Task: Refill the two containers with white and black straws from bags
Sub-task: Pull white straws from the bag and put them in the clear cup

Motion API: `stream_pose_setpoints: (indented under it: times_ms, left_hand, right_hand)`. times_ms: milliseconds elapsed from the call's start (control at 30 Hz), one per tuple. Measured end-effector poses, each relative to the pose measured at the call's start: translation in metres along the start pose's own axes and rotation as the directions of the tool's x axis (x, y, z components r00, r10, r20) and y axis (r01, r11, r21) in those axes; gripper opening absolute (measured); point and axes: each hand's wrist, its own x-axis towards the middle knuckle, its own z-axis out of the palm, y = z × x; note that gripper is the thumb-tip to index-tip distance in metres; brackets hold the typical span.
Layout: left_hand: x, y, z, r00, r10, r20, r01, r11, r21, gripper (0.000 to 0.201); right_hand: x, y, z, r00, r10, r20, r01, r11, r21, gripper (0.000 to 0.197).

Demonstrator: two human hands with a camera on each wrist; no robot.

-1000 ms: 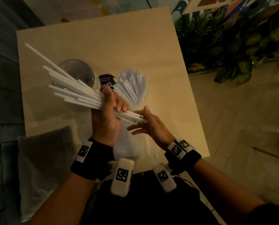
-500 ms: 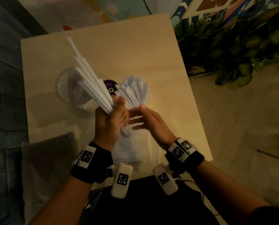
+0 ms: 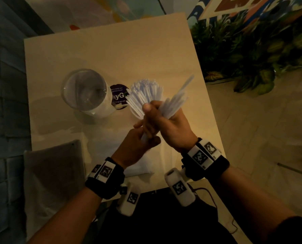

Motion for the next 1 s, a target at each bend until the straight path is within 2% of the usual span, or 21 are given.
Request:
stream_pose_setpoints:
  times_ms: [100, 167, 200, 300, 367, 533, 633, 667, 800, 867, 933, 1000]
  left_hand:
    - [-0.001, -0.014, 0.003, 0.999, 0.006, 0.032, 0.001, 0.971, -0.239, 0.061]
    - [-0.001, -0.014, 0.003, 0.994, -0.100, 0.033, 0.104, 0.897, -0.430, 0.091]
    - [0.000, -0.014, 0.002, 0.985, -0.169, 0.027, 0.158, 0.832, -0.532, 0.096]
    - [0.001, -0.013, -0.001, 0.952, -0.302, 0.045, 0.236, 0.632, -0.738, 0.094]
    - [0.003, -0.010, -0.001, 0.952, -0.304, 0.032, 0.214, 0.588, -0.780, 0.090]
    - [0.007, -0.002, 0.003, 0.933, -0.359, -0.033, 0.208, 0.611, -0.764, 0.074]
    - [0.006, 0.003, 0.008, 0.929, -0.368, -0.029, 0.232, 0.643, -0.730, 0.036]
    - [0.006, 0.005, 0.010, 0.930, -0.369, 0.000, 0.255, 0.642, -0.723, 0.030]
    - [0.003, 0.003, 0.014, 0.935, -0.345, 0.081, 0.312, 0.692, -0.651, 0.041]
    - [0.002, 0.001, 0.013, 0.923, -0.369, 0.105, 0.357, 0.724, -0.590, 0.035]
    - [0.003, -0.002, 0.013, 0.904, -0.419, 0.086, 0.395, 0.741, -0.544, 0.029]
    - [0.007, -0.009, 0.011, 0.887, -0.462, -0.012, 0.410, 0.798, -0.442, 0.026]
  right_hand:
    - [-0.001, -0.008, 0.002, 0.990, -0.065, -0.129, 0.075, 0.995, 0.069, 0.044]
    - [-0.002, -0.015, 0.002, 0.978, -0.115, -0.173, 0.132, 0.987, 0.088, 0.038]
    - [-0.002, -0.018, 0.002, 0.973, -0.140, -0.182, 0.160, 0.983, 0.096, 0.036]
    - [-0.004, -0.020, 0.003, 0.968, -0.163, -0.191, 0.176, 0.983, 0.052, 0.031]
    - [-0.006, -0.017, 0.005, 0.972, -0.142, -0.187, 0.144, 0.990, -0.004, 0.027]
    - [-0.007, -0.012, 0.007, 0.971, -0.146, -0.189, 0.139, 0.989, -0.053, 0.022]
    - [-0.004, -0.008, 0.008, 0.974, -0.133, -0.181, 0.123, 0.990, -0.065, 0.024]
    - [-0.004, -0.006, 0.009, 0.978, -0.118, -0.172, 0.109, 0.992, -0.062, 0.026]
    - [-0.009, 0.009, 0.013, 0.992, -0.020, -0.121, 0.010, 0.996, -0.085, 0.045]
    - [-0.011, 0.013, 0.014, 0.995, 0.004, -0.104, -0.013, 0.996, -0.084, 0.049]
    - [-0.010, 0.012, 0.012, 0.994, 0.005, -0.109, -0.015, 0.996, -0.090, 0.047]
    - [-0.001, 0.006, 0.007, 0.991, -0.014, -0.134, 0.002, 0.996, -0.089, 0.042]
